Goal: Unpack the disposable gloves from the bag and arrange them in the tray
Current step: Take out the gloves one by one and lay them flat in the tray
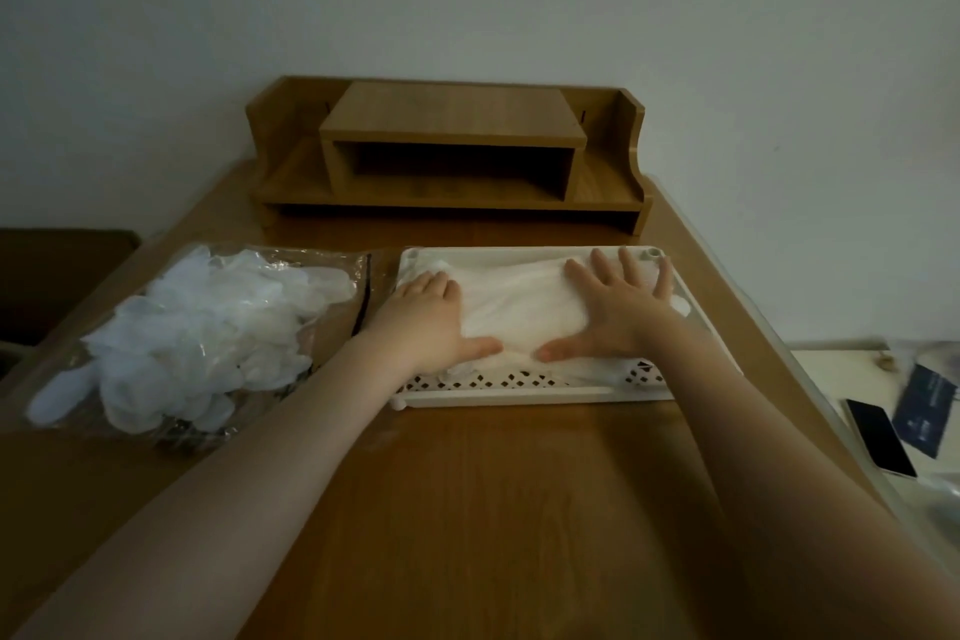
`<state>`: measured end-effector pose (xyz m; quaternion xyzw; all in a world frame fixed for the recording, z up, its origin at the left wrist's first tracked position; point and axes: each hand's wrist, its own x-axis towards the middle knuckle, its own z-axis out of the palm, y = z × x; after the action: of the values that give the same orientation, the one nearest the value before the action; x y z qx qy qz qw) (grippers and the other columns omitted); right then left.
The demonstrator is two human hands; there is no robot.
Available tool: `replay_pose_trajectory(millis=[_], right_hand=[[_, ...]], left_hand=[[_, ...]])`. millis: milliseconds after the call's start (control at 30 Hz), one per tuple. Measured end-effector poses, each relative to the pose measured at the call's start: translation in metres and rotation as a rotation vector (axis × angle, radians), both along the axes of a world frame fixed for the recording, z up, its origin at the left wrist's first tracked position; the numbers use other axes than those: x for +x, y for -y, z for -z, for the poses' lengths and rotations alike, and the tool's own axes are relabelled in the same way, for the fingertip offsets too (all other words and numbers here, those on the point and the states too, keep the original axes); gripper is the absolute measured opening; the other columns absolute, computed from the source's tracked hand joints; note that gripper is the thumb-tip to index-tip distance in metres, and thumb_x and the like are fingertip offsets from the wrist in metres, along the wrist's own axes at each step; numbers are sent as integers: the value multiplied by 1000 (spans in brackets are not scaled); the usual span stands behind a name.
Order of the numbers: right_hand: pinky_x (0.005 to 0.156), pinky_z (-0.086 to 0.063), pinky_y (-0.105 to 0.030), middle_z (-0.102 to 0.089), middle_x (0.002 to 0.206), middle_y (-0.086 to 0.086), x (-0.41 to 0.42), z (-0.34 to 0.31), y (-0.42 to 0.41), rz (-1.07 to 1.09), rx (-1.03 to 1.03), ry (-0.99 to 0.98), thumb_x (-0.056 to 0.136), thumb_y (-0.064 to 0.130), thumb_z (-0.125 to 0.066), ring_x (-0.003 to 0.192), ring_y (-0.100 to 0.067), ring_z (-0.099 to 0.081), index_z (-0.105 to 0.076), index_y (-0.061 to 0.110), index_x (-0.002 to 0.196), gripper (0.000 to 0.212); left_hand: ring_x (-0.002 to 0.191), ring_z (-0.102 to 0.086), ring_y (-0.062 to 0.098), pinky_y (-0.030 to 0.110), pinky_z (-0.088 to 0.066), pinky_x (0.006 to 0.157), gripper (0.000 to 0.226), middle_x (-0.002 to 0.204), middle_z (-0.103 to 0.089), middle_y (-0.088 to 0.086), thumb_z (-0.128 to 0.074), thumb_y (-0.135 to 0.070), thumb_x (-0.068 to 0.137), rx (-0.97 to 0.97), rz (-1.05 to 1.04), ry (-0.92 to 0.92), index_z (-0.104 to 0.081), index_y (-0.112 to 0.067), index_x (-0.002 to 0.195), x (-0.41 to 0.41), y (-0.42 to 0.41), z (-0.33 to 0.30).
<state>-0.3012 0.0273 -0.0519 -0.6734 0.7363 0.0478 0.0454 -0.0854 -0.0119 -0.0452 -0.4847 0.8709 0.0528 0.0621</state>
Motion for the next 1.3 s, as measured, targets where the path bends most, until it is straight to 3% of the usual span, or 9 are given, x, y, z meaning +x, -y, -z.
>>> replay_pose_trajectory(millis=[167,333,400,567,733,867,967,1100,1300], right_hand=[[112,15,-49,-20,158,2,59,-27,-10,-263,-363,184,81,77,-34,147,-20,1,-40,30,141,77],[100,-39,-40,-68,107,-8,141,-18,2,-662,-237,327,96,18,-49,103,-24,-59,-70,9,100,23],[88,-47,-39,-67,103,-8,164,-4,16,-598,-123,286,95,14,-47,95,-24,-60,-67,8,103,22],[105,-29,-42,-40,145,-6,196,9,41,-510,-101,-50,97,19,-44,123,-26,-48,-47,17,132,36],[84,-49,-38,2,159,-13,223,2,57,-339,-53,-86,98,14,-38,119,-37,-53,-9,18,151,61],[72,-53,-37,-15,153,-25,231,12,68,-212,-153,-21,95,5,-41,108,-36,-60,16,29,149,83],[69,-49,-40,-40,141,-19,230,16,72,-263,-180,44,95,12,-43,102,-37,-61,27,31,145,88],[57,-44,-33,-16,155,-12,226,15,83,-341,-156,-37,96,11,-41,94,-36,-63,0,20,151,69],[71,-52,-41,-40,141,-13,226,18,97,-310,-95,1,91,0,-46,104,-38,-60,-18,18,147,65]], left_hand=[[132,-34,11,22,-27,102,39,141,-43,-2,-33,-25,102,-161,75,-561,-42,-17,139,30,-23,-31],[116,-47,13,18,-32,90,33,125,-54,0,-37,-13,100,-281,-45,-667,-54,-12,127,72,-12,-26],[118,-46,15,20,-33,93,32,126,-55,2,-39,-14,99,-320,-107,-669,-54,-11,127,93,-7,-23],[130,-38,21,36,-31,107,41,136,-49,5,-42,-35,98,-334,-316,-544,-50,-11,131,127,16,-12],[138,-31,21,42,-30,109,69,154,-26,0,-26,-63,92,45,-413,-733,-28,-22,147,133,21,-9],[136,-33,21,37,-34,102,77,154,-25,0,-48,-65,84,2,-359,-596,-30,-20,144,134,17,-5],[121,-46,20,26,-37,85,63,143,-35,4,-61,-41,85,-47,-376,-576,-38,-12,135,135,22,-3],[95,-52,19,26,-37,75,31,128,-45,9,-48,-19,92,-114,-414,-616,-52,-3,118,134,27,2],[74,-44,13,22,-33,61,13,98,-49,5,-40,-15,96,-154,-482,-826,-50,-6,97,137,34,7]])
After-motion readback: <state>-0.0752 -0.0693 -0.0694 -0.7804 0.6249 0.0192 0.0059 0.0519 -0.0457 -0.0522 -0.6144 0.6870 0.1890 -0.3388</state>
